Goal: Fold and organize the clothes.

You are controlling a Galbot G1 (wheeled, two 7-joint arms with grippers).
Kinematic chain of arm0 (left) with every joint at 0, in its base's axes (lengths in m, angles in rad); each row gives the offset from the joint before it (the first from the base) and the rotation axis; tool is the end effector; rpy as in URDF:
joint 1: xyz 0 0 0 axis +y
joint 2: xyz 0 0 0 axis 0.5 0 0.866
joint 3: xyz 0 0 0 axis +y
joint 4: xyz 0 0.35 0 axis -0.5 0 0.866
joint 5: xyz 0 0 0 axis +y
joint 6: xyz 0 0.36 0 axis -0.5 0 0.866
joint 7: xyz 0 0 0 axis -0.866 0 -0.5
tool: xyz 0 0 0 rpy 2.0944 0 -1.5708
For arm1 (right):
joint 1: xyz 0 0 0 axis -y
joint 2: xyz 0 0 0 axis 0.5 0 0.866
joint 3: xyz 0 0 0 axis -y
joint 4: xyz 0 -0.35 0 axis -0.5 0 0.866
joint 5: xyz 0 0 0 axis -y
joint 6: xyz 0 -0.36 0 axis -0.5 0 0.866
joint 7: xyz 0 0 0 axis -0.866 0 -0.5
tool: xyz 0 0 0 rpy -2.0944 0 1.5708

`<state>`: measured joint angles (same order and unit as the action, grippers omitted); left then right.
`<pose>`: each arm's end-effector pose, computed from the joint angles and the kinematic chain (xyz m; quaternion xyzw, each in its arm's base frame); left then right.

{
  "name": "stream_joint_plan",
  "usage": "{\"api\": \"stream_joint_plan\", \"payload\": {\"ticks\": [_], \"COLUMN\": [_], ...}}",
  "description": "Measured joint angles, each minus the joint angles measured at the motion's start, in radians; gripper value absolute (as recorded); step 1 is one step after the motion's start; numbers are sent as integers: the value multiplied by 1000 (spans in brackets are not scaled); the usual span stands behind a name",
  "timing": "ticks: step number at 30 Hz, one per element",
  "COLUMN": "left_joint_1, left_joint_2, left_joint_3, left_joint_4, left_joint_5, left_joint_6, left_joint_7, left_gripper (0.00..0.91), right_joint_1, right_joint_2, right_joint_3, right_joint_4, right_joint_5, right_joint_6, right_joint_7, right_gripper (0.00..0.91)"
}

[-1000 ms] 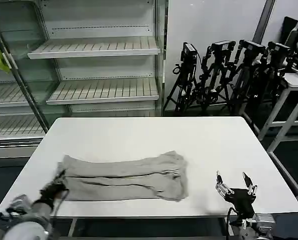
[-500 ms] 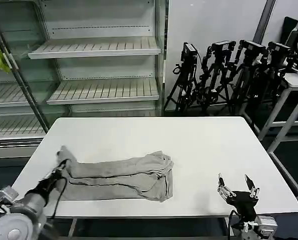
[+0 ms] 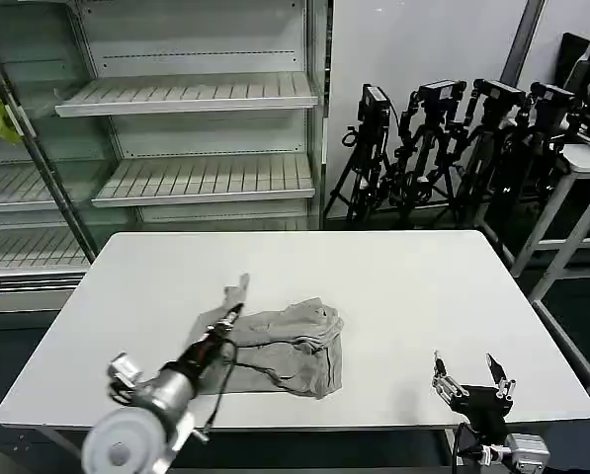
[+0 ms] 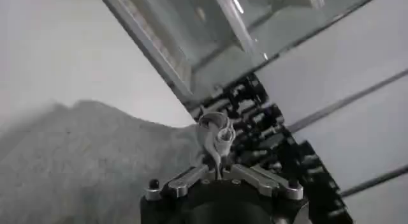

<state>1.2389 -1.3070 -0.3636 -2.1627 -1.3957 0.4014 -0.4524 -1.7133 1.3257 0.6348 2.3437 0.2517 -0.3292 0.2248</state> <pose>0.2597 -0.0071 -0.2097 -0.1329 -0.8501 0.4655 0.2075 0.1465 -0.0517 -0.2280 -0.0666 -0.9917 0.0228 0.1080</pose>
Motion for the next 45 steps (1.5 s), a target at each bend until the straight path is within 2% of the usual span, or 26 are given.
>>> {"api": "stream_joint_plan", "payload": {"ticks": [4, 6, 8, 9, 20, 27, 33, 45], "left_joint_1": [-32, -45, -58, -64, -80, -61, -4, 158], "left_joint_2": [-25, -38, -50, -56, -72, -46, 19, 207], "left_joint_3": [66, 90, 111, 120, 164, 142, 39, -205], "left_joint_4": [50, 70, 89, 98, 112, 47, -19, -29], "left_joint_5": [40, 60, 77, 85, 125, 123, 150, 166], "left_joint_6": [1, 3, 5, 7, 28, 40, 79, 146], "left_joint_7": [0, -1, -1, -2, 17, 24, 44, 159], "left_gripper": [60, 111, 343, 907, 907, 907, 907, 907], "right_joint_1": [-1, -1, -1, 0, 1, 8, 24, 51], "right_joint_2": [0, 1, 3, 4, 4, -2, 3, -6], "right_joint_3": [4, 4, 1, 0, -10, -17, -33, -44], "right_joint_4": [0, -1, -3, -4, 2, 8, -5, -26], "right_joint_5": [3, 3, 2, 2, -1, -1, -7, -5], "right_joint_6": [2, 4, 4, 4, 3, -2, -4, -8], "right_joint_7": [0, 0, -1, 0, 1, 1, 1, -1], "right_gripper": [907, 907, 907, 907, 907, 907, 907, 907]}}
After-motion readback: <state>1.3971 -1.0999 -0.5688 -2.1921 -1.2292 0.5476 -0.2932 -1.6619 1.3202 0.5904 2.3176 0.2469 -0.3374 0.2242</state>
